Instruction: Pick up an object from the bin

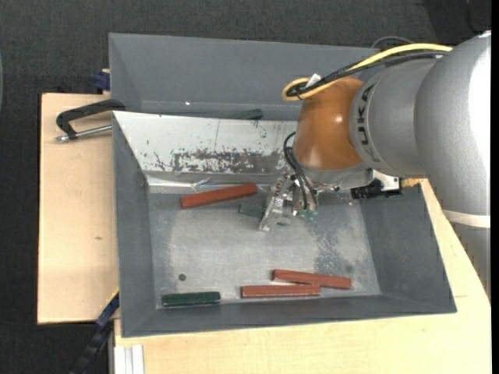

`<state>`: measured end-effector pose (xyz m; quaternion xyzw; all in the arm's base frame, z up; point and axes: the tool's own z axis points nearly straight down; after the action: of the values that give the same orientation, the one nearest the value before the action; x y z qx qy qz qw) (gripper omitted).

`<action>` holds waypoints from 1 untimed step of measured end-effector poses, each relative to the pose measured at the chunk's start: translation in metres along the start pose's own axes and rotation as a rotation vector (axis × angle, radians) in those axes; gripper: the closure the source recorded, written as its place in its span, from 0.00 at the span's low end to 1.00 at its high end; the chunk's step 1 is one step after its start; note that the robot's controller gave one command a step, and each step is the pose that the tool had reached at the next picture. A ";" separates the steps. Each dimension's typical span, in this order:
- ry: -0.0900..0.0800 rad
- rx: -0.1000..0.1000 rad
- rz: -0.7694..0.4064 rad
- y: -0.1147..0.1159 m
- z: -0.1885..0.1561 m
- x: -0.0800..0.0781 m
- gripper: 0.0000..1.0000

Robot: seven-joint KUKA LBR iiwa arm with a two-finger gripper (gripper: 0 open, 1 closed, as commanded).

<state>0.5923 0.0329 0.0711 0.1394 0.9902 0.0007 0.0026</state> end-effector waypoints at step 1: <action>0.000 0.000 0.000 0.000 0.000 0.000 1.00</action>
Offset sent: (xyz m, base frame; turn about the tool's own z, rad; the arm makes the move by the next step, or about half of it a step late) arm 0.0037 -0.0089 0.1156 0.0592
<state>0.5922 0.0330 0.0710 0.1393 0.9902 0.0007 0.0025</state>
